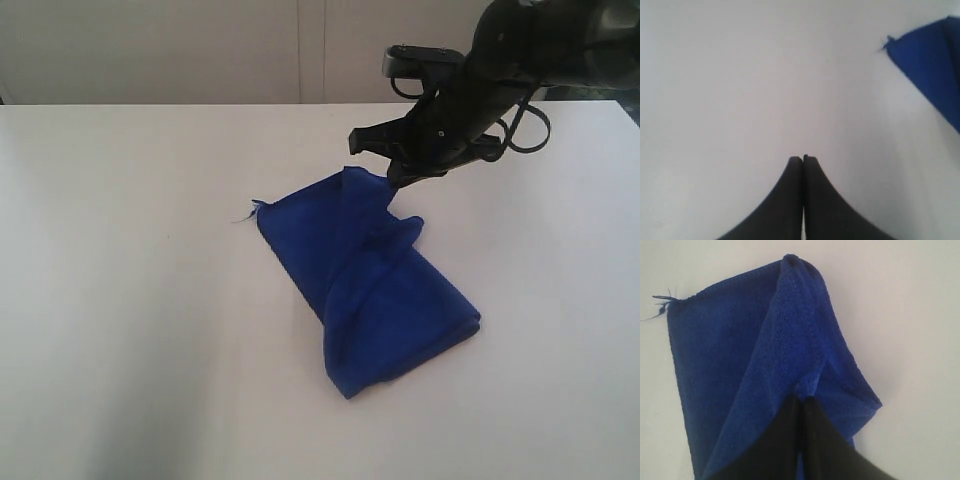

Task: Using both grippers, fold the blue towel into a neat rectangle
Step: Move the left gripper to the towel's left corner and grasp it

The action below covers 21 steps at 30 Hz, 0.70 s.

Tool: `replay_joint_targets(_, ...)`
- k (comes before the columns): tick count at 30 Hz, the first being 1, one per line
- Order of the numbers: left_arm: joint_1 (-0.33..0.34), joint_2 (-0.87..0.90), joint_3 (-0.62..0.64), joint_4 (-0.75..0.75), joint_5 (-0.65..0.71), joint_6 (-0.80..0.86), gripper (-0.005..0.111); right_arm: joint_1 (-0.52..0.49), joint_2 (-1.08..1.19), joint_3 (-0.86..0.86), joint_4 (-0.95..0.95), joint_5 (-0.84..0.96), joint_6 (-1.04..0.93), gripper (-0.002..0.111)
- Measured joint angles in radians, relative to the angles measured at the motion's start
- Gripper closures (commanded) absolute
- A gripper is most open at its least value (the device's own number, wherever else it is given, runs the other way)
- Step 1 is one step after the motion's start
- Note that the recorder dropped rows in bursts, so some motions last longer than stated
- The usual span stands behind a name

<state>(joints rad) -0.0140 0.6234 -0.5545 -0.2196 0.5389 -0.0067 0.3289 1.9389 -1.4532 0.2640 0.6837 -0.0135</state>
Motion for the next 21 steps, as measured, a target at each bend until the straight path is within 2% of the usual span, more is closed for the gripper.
replay_joint_targets(5,0.000,0.326,-0.114,-0.020,0.025,0.097,0.107,0.000,0.000,0.000,0.002,0.000,0.002,0.108)
replay_joint_targets(11,-0.015,0.686,-0.257,-0.228,-0.025,0.311,0.107,0.000,0.000,0.000,0.002,-0.002,0.002,0.108)
replay_joint_targets(13,-0.050,0.793,-0.329,-0.270,-0.058,0.358,0.107,0.000,0.000,0.000,0.002,-0.002,0.014,0.108)
replay_joint_targets(18,-0.232,1.168,-0.658,-0.326,-0.124,0.393,0.107,-0.016,0.000,0.000,-0.002,-0.008,0.093,0.108)
replay_joint_targets(21,-0.279,1.314,-0.805,-0.362,-0.126,0.393,0.105,-0.046,0.000,0.000,-0.009,-0.008,0.100,0.108)
